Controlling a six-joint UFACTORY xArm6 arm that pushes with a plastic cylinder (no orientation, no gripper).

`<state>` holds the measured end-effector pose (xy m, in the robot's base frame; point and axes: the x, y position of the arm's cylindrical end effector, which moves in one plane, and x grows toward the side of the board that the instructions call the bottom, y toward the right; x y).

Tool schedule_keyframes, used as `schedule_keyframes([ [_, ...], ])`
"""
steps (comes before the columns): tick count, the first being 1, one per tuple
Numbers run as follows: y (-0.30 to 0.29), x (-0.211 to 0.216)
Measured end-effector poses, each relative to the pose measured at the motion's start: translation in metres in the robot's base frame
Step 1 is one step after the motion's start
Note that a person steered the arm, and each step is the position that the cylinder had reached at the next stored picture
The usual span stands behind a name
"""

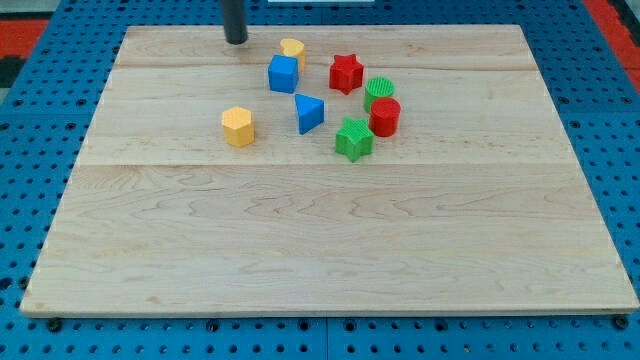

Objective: Slide the yellow hexagon near green star

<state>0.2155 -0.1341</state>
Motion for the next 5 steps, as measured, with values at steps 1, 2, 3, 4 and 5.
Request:
schedule_keyframes([
  [1, -0.044, 0.007],
  [2, -0.036, 0.052],
  [3, -0.002, 0.091],
  [4, 0.002, 0.139],
  [5, 0.013, 0.190],
])
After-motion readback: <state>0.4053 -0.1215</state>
